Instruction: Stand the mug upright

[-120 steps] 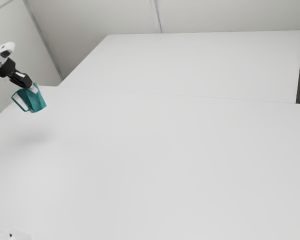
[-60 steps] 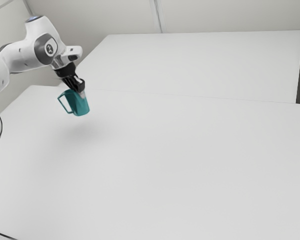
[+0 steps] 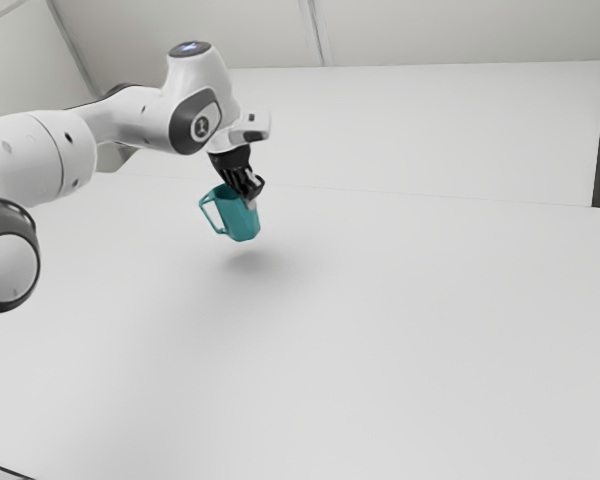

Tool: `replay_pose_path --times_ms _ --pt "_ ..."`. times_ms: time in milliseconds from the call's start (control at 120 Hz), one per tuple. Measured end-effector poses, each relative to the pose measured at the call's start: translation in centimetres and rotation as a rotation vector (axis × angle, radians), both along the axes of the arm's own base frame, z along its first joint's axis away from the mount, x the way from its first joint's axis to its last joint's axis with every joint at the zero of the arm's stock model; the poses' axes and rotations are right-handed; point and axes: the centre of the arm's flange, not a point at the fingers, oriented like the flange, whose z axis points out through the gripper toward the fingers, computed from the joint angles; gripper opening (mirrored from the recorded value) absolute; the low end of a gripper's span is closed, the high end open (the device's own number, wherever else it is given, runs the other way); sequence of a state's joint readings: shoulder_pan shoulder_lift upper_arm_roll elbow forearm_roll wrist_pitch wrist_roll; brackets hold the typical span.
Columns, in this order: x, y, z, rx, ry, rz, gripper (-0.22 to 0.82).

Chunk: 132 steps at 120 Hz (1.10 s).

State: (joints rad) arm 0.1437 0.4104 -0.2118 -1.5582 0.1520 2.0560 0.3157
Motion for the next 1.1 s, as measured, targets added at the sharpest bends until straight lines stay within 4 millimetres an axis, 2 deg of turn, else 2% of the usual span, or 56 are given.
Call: replay_pose_path --times_ms 100,175,558,942,967,1100 --pt "0.3 -2.0 -0.5 -0.002 -0.017 0.002 -0.18" --pt "0.7 -2.5 -1.5 -0.004 -0.02 0.013 -0.18" --pt "1.7 -2.7 -5.5 -0.004 -0.006 0.078 -0.18" --pt "1.9 -2.5 -7.3 -0.01 0.005 0.121 -0.18" --pt "1.9 -2.5 -7.3 -0.011 0.005 0.123 -0.16" --pt "1.9 -2.5 -7.2 -0.015 0.004 0.129 0.15"
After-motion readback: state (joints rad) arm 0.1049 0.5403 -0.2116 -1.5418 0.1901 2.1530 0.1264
